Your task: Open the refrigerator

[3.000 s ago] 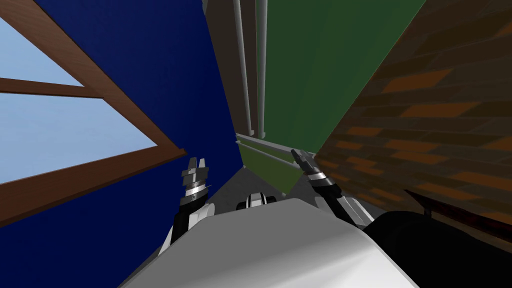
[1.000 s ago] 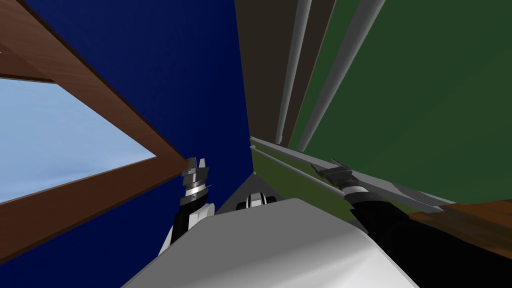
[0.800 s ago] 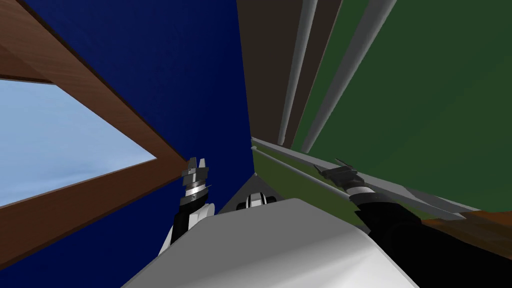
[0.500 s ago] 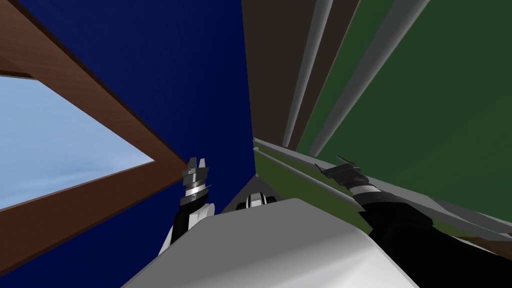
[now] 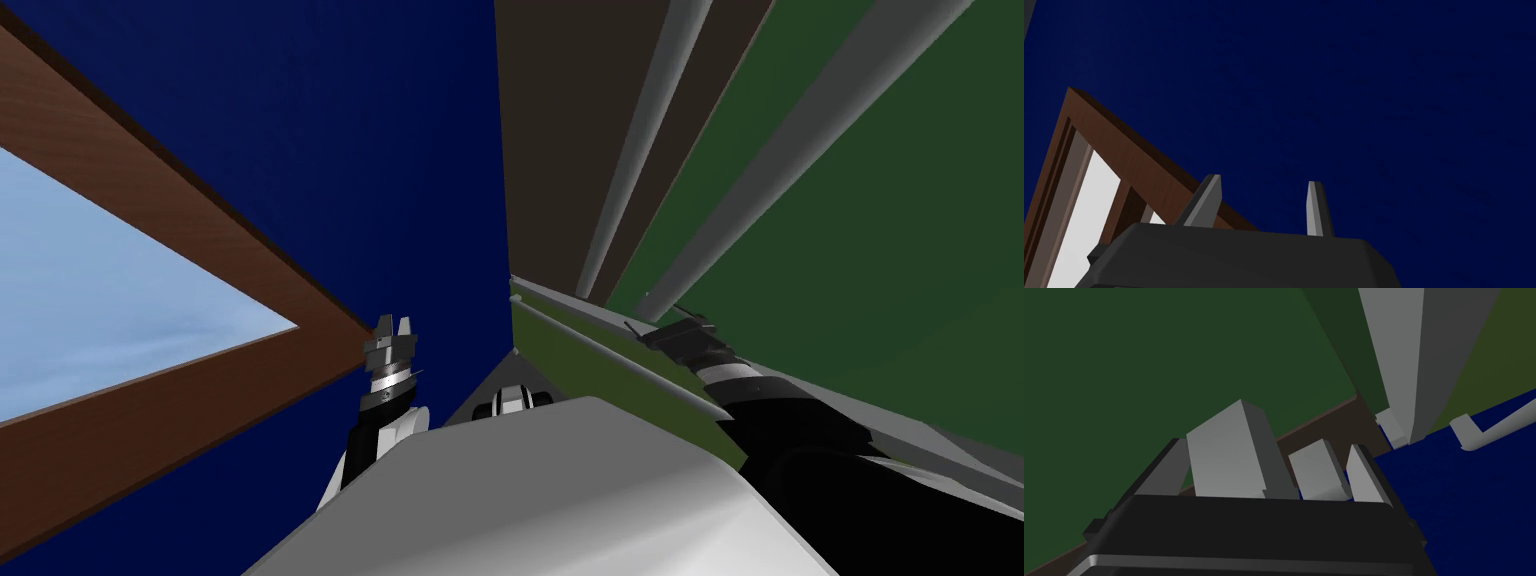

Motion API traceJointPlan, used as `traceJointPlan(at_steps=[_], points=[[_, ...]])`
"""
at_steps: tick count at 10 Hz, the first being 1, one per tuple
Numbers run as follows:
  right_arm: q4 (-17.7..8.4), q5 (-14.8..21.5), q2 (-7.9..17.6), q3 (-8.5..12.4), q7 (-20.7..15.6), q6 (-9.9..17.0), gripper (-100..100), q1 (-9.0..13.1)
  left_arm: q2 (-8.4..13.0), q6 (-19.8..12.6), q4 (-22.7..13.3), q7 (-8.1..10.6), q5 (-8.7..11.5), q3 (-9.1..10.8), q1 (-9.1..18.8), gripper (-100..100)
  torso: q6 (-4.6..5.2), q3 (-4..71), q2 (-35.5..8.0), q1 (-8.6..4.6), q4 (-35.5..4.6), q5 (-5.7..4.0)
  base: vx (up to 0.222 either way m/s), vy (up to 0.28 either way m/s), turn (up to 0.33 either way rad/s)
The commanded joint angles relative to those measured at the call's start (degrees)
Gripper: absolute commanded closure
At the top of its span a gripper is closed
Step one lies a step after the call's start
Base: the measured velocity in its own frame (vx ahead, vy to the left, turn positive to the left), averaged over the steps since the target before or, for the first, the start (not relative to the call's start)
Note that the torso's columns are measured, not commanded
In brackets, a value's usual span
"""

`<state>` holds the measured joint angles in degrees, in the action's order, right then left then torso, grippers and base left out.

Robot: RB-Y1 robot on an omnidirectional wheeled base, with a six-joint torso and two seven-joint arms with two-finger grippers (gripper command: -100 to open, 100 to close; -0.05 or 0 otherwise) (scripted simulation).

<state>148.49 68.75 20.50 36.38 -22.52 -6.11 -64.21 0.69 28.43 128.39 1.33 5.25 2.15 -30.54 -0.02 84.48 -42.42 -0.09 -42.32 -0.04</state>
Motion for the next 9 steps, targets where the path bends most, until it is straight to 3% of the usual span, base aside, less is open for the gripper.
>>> traceJointPlan(at_steps=[1,9], points=[[0.1,-0.4,1.3,-0.4,-0.2,-1.7,100,1.3,0.0,0.0,0.0,0.0,0.0,0.0,0.0,0,-0.09,0.1,0.1,0.1,0.1,-0.02,-0.169,-0.035,0.064],[0.7,-1.6,5.3,-2.1,-0.7,-7.1,100,5.1,0.0,0.0,0.0,0.0,0.0,0.0,0.0,0,-0.12,0.1,0.1,0.36,0.0,0.24,-0.201,-0.025,0.075]])
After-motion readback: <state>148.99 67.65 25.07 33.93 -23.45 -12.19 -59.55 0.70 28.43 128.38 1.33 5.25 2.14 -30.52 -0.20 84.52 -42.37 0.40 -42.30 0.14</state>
